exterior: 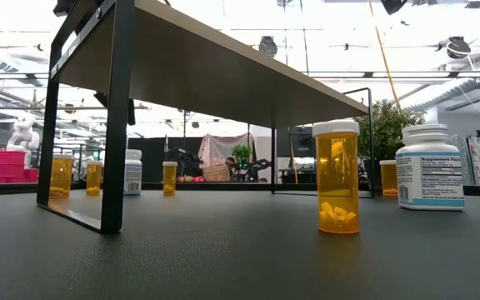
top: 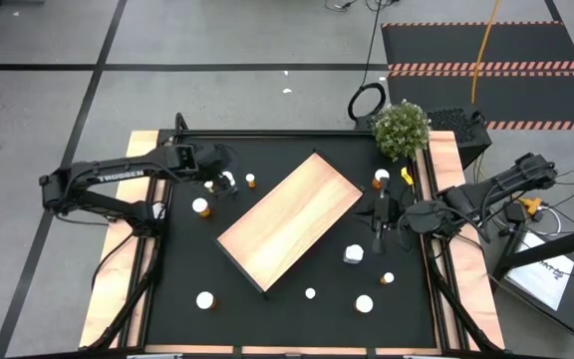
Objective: Pick and place medicine bottles onto shelf by color
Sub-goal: Put the white pill bottle on the shelf
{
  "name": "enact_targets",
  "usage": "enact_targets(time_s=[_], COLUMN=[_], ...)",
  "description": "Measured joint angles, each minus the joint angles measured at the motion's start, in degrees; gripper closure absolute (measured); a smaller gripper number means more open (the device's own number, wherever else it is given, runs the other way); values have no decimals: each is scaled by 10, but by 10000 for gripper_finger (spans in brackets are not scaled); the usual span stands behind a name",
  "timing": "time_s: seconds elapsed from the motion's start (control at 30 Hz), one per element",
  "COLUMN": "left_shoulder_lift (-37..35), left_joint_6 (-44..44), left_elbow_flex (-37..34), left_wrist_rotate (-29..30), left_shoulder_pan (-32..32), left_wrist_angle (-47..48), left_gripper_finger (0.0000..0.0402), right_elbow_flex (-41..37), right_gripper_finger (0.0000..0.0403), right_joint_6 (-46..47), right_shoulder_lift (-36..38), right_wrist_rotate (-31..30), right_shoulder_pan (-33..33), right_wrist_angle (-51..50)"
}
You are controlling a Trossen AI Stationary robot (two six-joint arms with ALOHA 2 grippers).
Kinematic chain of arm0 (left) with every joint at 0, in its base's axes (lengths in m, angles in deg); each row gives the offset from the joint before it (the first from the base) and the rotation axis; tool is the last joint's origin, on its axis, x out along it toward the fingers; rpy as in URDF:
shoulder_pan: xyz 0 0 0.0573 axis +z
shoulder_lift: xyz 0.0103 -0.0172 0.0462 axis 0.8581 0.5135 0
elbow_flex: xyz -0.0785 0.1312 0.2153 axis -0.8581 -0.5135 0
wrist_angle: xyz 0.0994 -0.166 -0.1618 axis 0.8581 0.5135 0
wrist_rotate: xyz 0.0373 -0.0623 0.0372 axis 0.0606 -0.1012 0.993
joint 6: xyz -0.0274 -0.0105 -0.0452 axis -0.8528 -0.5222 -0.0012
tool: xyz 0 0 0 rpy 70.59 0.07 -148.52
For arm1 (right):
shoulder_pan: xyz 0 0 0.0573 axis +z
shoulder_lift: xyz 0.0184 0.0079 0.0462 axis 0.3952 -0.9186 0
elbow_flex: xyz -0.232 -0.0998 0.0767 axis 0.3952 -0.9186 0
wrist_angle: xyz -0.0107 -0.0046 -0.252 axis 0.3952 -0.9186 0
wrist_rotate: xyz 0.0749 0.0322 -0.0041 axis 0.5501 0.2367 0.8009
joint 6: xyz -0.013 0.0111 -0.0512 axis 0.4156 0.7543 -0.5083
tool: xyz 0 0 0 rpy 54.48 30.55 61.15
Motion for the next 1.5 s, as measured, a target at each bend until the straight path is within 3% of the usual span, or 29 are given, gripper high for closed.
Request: enact_targets(time_s=[0.23,0.77,1.13,1.5], left_shoulder_lift=[45,103,126,125], left_joint_6=[19,8,31,43], left_elbow_flex=[0,0,0,0], left_wrist_rotate=[-7,-32,-32,-50], left_shoulder_pan=[9,24,33,31], left_wrist_angle=[-8,-28,-33,-42], left_gripper_finger=[123,81,82,164], right_elbow_flex=[-49,-52,-52,-52], right_gripper_finger=[403,403,403,403], right_joint_6=[-60,-58,-67,-71], right_shoulder_lift=[0,0,0,0], right_wrist_rotate=[0,2,2,2], right_shoulder_pan=[0,-20,-20,-20], right_wrist_angle=[83,86,86,86])
